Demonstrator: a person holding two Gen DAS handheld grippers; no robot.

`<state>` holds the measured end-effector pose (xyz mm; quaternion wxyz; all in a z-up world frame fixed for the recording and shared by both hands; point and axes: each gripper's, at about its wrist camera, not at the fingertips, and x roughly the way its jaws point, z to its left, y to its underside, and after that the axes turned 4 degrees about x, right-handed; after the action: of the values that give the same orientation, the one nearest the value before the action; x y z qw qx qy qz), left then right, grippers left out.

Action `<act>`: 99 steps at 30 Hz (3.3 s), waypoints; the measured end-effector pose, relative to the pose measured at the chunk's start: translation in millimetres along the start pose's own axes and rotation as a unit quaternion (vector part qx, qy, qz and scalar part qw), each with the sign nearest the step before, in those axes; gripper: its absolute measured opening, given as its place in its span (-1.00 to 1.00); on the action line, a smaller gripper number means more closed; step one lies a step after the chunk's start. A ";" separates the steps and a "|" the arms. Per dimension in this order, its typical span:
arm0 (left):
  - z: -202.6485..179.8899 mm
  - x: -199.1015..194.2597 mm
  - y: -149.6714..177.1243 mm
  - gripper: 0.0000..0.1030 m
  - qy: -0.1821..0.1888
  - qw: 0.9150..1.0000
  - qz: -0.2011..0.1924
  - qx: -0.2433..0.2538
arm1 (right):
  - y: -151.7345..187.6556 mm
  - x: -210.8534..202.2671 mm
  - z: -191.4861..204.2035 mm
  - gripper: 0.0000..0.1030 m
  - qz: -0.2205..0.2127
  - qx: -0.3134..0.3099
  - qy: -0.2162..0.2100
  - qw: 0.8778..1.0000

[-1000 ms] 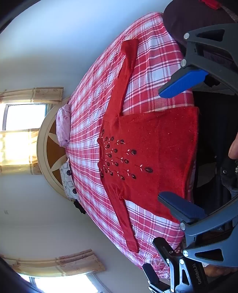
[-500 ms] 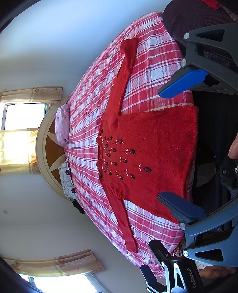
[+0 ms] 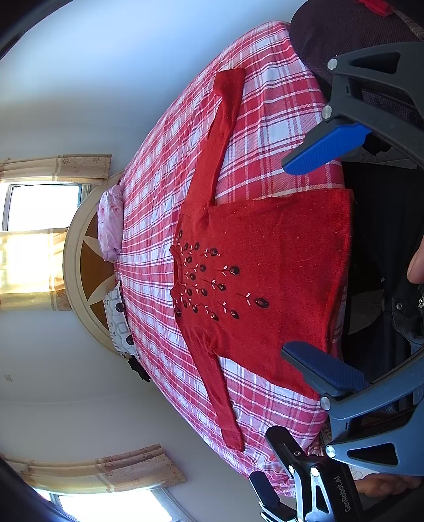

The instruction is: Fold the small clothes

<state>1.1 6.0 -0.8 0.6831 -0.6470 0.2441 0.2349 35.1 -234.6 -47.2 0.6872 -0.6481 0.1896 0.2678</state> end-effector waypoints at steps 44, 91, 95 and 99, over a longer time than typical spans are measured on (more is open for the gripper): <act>2.0 2.6 4.8 1.00 0.001 1.000 0.004 -0.003 | 2.0 4.3 -2.0 0.98 0.009 0.005 0.001 1.000; 14.5 255.8 -76.5 1.00 -0.092 0.994 0.064 0.017 | -34.8 193.9 -295.1 0.38 0.040 0.233 0.126 0.963; 10.8 279.6 -87.4 1.00 -0.093 0.993 0.069 0.027 | -38.2 199.6 -334.6 0.37 0.033 0.271 0.143 0.951; 12.9 298.8 -98.4 1.00 -0.087 0.993 0.070 0.024 | -37.4 201.2 -375.7 0.35 0.019 0.324 0.156 0.933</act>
<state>294.4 15.2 -115.0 0.6986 -0.5891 0.2339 0.3319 248.4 -583.4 -173.1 0.8164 -0.4205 0.3827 0.1006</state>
